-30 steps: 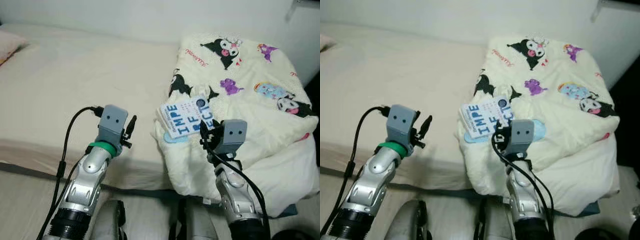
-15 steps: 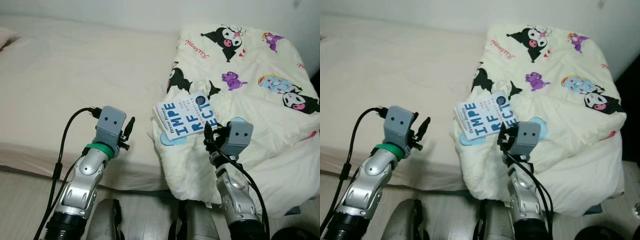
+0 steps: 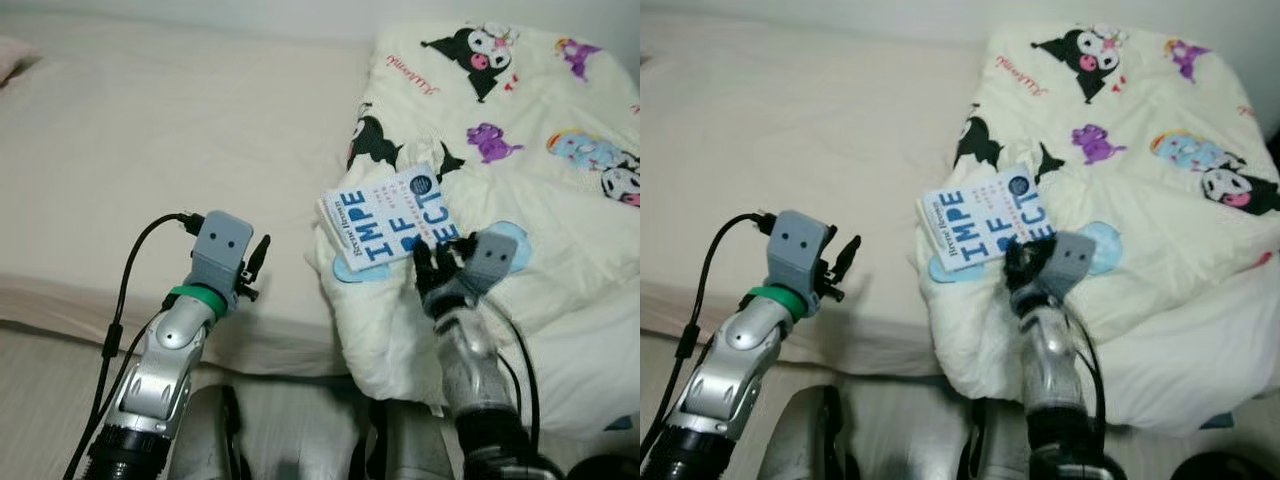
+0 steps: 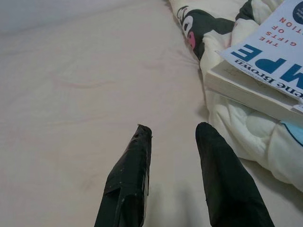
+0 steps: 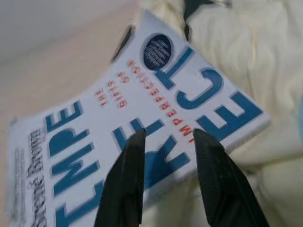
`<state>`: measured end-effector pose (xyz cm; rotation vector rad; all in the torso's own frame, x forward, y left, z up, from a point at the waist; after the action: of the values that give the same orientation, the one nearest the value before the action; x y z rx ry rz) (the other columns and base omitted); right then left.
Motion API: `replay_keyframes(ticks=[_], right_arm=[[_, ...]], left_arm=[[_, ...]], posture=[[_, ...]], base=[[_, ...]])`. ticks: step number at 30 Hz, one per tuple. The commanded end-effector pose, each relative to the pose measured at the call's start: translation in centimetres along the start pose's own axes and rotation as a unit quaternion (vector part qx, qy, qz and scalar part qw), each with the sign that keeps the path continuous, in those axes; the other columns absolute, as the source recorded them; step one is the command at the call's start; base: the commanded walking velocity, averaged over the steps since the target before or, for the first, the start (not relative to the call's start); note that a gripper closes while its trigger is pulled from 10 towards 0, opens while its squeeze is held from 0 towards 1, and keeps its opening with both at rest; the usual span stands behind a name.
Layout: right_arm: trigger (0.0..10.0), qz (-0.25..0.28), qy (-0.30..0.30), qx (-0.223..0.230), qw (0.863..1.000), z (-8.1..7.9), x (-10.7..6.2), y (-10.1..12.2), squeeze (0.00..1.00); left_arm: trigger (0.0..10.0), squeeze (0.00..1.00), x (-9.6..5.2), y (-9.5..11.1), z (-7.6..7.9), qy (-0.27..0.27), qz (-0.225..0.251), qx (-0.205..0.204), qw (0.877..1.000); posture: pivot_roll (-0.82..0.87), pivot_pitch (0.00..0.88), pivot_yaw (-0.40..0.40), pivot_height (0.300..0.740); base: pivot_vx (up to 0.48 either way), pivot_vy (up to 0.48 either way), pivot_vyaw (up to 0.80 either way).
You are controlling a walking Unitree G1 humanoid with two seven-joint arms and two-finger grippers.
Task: Clean up the room
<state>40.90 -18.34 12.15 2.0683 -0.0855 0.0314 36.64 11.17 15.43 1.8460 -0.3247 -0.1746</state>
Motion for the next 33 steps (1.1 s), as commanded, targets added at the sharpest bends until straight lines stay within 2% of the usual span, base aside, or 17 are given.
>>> replay_keyframes(ticks=[1,2,3,4,5,7,12,14,16,18,21,24,26,30,31,32,33], right_arm=[[10.0,-0.032,-0.014,0.062,0.997,0.8,0.2,-1.4,0.00],[10.0,-0.039,-0.015,0.104,0.994,0.5,0.7,-1.5,0.00],[10.0,-0.039,-0.015,0.104,0.994,0.5,0.7,-1.5,0.00],[10.0,-0.042,-0.017,0.137,0.990,0.3,1.1,-1.5,0.00],[10.0,-0.042,-0.017,0.137,0.990,0.3,1.1,-1.5,0.00],[10.0,-0.042,-0.023,0.169,0.984,0.0,1.3,-1.6,0.00],[10.0,-0.024,-0.042,0.133,0.990,0.3,1.0,-1.5,0.00],[10.0,0.018,-0.081,0.016,0.996,1.3,-0.1,-0.8,0.00],[10.0,0.018,-0.081,0.016,0.996,1.3,-0.1,-0.8,0.00],[10.0,0.039,-0.110,-0.023,0.993,2.2,-0.9,-0.7,0.00],[10.0,0.039,-0.110,-0.023,0.993,2.2,-0.9,-0.7,0.00],[10.0,0.034,-0.135,-0.001,0.990,3.5,-1.1,-1.1,0.00],[10.0,0.031,-0.131,0.015,0.991,3.6,-0.7,-1.0,0.00],[10.0,0.031,-0.122,0.026,0.992,3.5,-0.3,-0.7,0.00],[10.0,0.032,-0.114,0.034,0.992,3.4,0.0,-0.4,0.00],[10.0,0.026,-0.097,0.064,0.993,3.0,0.6,-0.2,0.00],[10.0,0.026,-0.097,0.064,0.993,3.0,0.6,-0.2,0.00]], left_arm=[[10.0,0.00,-0.4,-0.6,-0.2,0.000,-0.015,0.004,1.000],[10.0,0.00,-0.6,-0.5,-0.5,0.004,-0.015,0.005,1.000],[10.0,0.00,-0.6,-0.5,-0.5,0.004,-0.015,0.005,1.000],[10.0,0.00,-0.8,-0.4,-0.8,0.008,-0.016,0.007,1.000],[10.0,0.00,-0.8,-0.4,-0.8,0.008,-0.016,0.007,1.000],[10.0,0.00,-1.1,-0.3,-1.2,0.013,-0.018,0.009,1.000],[10.0,0.00,-1.2,-0.4,-1.3,0.014,-0.020,0.010,1.000],[10.0,0.00,-1.1,-0.5,-1.1,0.010,-0.023,0.010,1.000],[10.0,0.00,-1.1,-0.5,-1.1,0.010,-0.023,0.010,1.000],[10.0,0.00,-0.9,-0.4,-0.9,0.004,-0.024,0.011,1.000],[10.0,0.00,-0.9,-0.4,-0.9,0.004,-0.024,0.011,1.000],[10.0,0.00,-0.6,-0.1,-0.8,-0.001,-0.023,0.013,1.000],[10.0,0.00,-0.5,0.0,-0.8,-0.002,-0.022,0.013,1.000],[10.0,0.00,-0.5,0.1,-0.9,-0.001,-0.022,0.014,1.000],[10.0,0.00,-0.5,0.1,-1.0,0.000,-0.022,0.015,1.000],[10.0,0.00,-0.6,0.2,-1.2,0.002,-0.023,0.017,1.000],[10.0,0.00,-0.6,0.2,-1.2,0.002,-0.023,0.017,1.000]], posture=[[0.11,0.182,0.071,0.580],[0.13,0.196,0.068,0.580],[0.13,0.196,0.068,0.580],[0.13,0.201,0.065,0.580],[0.13,0.201,0.065,0.580],[0.14,0.208,0.064,0.580],[0.13,0.217,0.063,0.580],[0.12,0.220,0.070,0.580],[0.12,0.220,0.070,0.580],[0.12,0.220,0.077,0.580],[0.12,0.220,0.077,0.580],[0.13,0.216,0.088,0.580],[0.13,0.214,0.091,0.580],[0.14,0.216,0.094,0.580],[0.14,0.217,0.094,0.580],[0.16,0.221,0.094,0.580],[0.16,0.221,0.094,0.580]], base=[[0.000,0.000,0.00],[0.000,0.000,0.00],[0.000,0.000,0.00],[0.000,0.000,0.00],[0.000,0.000,0.00],[0.000,0.000,0.00],[0.000,0.000,0.00],[0.000,0.000,0.00],[0.000,0.000,0.00],[0.000,0.000,0.00],[0.000,0.000,0.00],[0.000,0.000,0.00],[0.000,0.000,0.00],[0.000,0.000,0.00],[0.000,0.000,0.00],[0.000,0.000,0.00],[0.000,0.000,0.00]])
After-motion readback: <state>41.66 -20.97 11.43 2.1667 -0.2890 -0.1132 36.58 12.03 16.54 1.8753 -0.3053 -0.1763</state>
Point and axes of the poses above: a point about 5 cm out from each wrist's last joint towards the gripper, its own x axis pointing out of the wrist towards the gripper, its own y axis along the axis of the wrist's last joint, z = x × y, the point moved 6 cm from there along x, pointing out of the wrist towards the gripper, and after that the axes turned 4 degrees about x, right-handed, at the moved point
